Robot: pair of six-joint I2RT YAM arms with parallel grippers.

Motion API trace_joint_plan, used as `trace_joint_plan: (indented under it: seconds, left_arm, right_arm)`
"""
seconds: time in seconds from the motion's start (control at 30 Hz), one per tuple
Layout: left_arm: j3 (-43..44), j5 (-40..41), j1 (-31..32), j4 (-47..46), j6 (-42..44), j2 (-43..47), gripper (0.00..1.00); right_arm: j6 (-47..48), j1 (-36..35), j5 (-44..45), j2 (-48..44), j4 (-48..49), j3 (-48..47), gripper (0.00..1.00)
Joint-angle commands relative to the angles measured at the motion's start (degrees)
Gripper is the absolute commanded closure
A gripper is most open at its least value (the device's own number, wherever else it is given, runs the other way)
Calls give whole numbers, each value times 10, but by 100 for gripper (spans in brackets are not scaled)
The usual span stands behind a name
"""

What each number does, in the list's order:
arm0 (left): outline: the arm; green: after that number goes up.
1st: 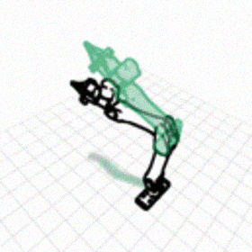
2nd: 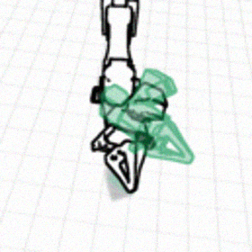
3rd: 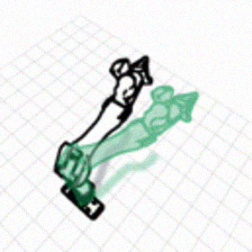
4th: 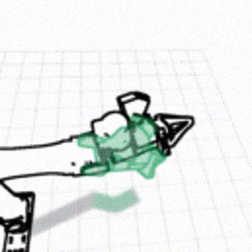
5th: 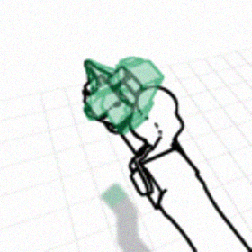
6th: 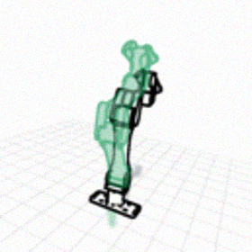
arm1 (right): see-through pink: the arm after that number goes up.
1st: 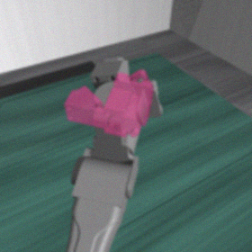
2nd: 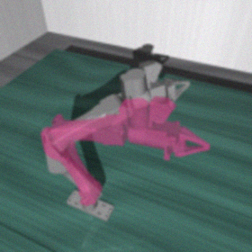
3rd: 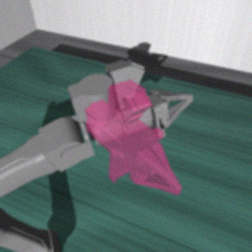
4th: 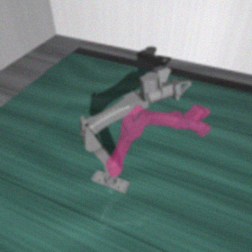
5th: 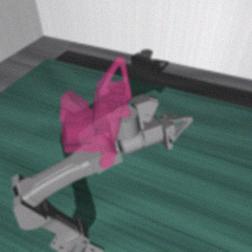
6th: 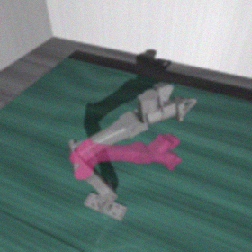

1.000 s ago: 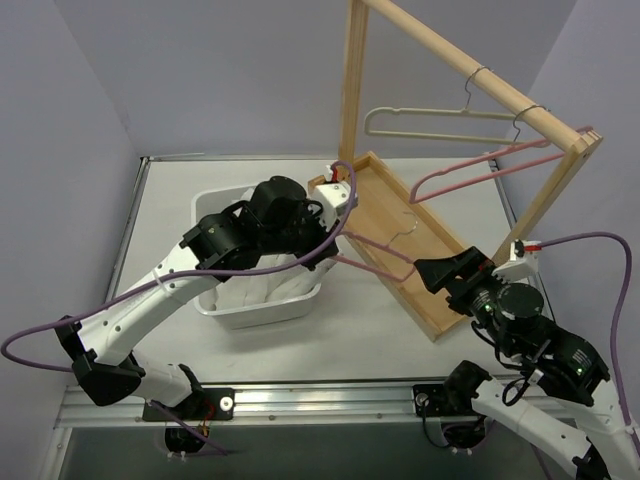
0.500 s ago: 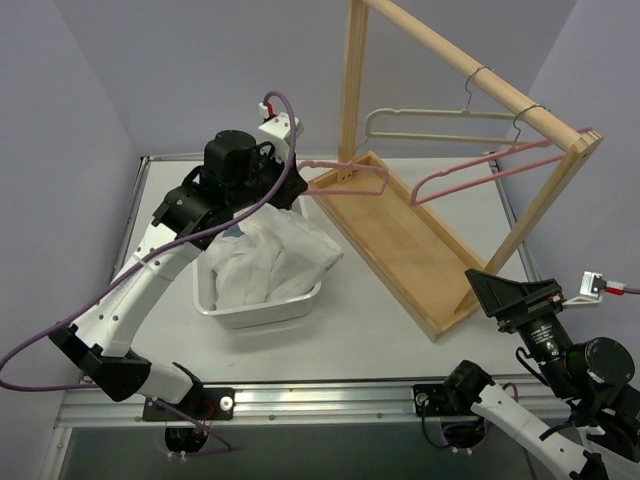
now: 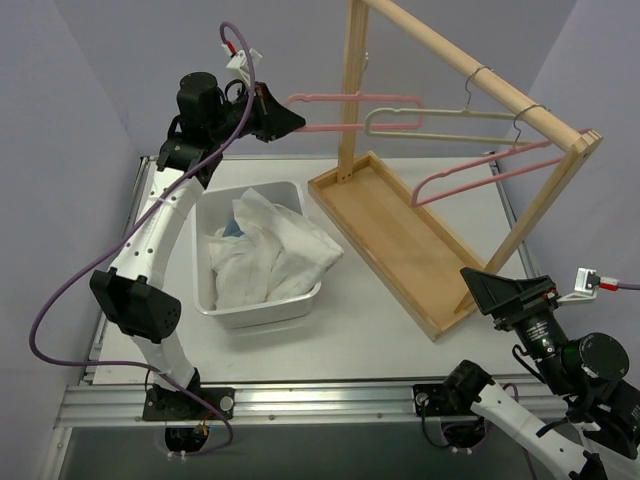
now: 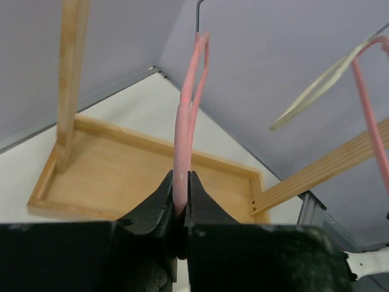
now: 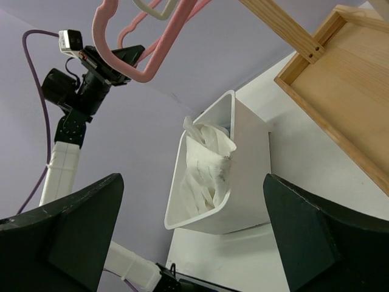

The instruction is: Remove the skirt from the hanger

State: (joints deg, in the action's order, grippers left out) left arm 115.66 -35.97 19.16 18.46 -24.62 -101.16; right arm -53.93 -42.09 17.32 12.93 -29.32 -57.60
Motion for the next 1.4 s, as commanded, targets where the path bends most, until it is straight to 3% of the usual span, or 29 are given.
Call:
trace_joint_plan:
  seconds: [0.0, 0.13, 0.3, 0.47, 0.67, 1.37]
  left_arm:
    - [19, -145, -4, -220, -113, -14, 98]
    - [14, -190, -6, -357, -195, -32, 98]
    - [28, -206, -6, -429, -245, -67, 98]
    - [45, -216, -4, -559, -357, -101, 98]
    - [97, -225, 18, -533, -362, -141, 98]
    - [160, -213, 83, -504, -357, -214, 98]
  right_arm:
    - [-1, 6, -4, 17, 27, -1, 6]
    - [0, 8, -4, 18, 23, -7, 6]
    - [-2, 11, -8, 21, 17, -12, 6]
    - [-4, 16, -13, 25, 15, -16, 6]
    - [-2, 21, -15, 30, 15, -22, 6]
    - [-5, 32, -19, 19, 0, -22, 7]
